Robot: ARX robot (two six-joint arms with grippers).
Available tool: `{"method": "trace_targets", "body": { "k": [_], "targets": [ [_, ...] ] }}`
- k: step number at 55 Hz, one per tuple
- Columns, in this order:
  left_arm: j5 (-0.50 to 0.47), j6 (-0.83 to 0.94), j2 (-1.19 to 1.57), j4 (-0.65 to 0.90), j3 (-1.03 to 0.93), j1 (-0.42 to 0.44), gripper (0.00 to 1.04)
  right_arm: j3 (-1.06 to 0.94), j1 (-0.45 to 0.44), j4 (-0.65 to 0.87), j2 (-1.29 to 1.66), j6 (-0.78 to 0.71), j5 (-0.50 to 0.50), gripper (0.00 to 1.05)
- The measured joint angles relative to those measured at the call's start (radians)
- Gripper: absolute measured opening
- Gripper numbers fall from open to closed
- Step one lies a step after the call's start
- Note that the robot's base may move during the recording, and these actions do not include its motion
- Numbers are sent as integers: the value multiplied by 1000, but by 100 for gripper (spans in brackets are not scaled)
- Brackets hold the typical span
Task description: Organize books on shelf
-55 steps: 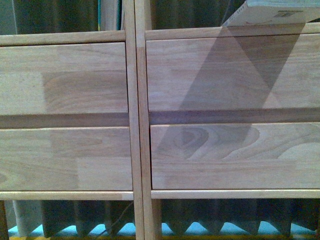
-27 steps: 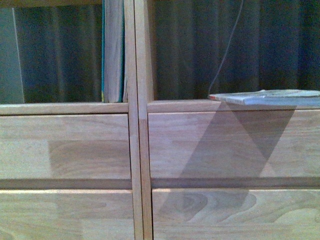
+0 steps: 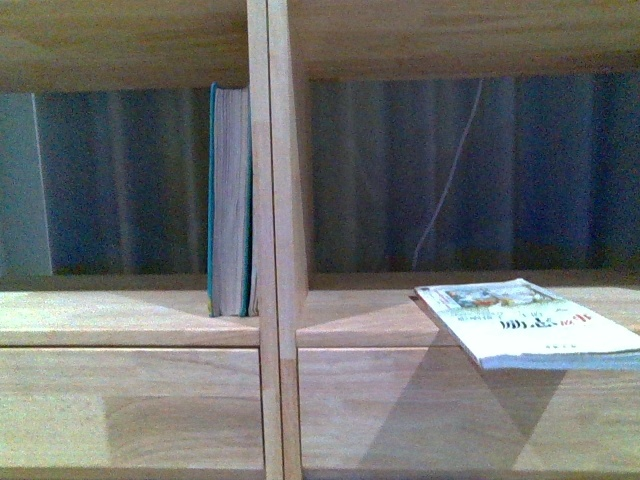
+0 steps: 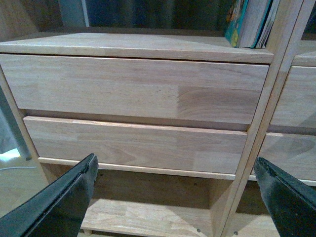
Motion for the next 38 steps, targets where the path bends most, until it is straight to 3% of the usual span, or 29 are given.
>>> {"method": "trace_targets", "body": {
  "k": [9, 13, 24, 28, 38],
  "targets": [
    [0, 0, 0, 0, 0, 0, 97, 0, 2, 0, 0, 2, 5, 98],
    [0, 0, 0, 0, 0, 0, 97, 0, 8, -3, 19, 77, 58, 98],
    [0, 0, 0, 0, 0, 0, 97, 42, 15, 91, 309, 298, 89, 98],
    [0, 0, 0, 0, 0, 0, 97, 85, 51, 117, 449, 408, 108, 98],
    [0, 0, 0, 0, 0, 0, 97, 311, 196, 216, 918, 856, 143, 98]
  ]
}}
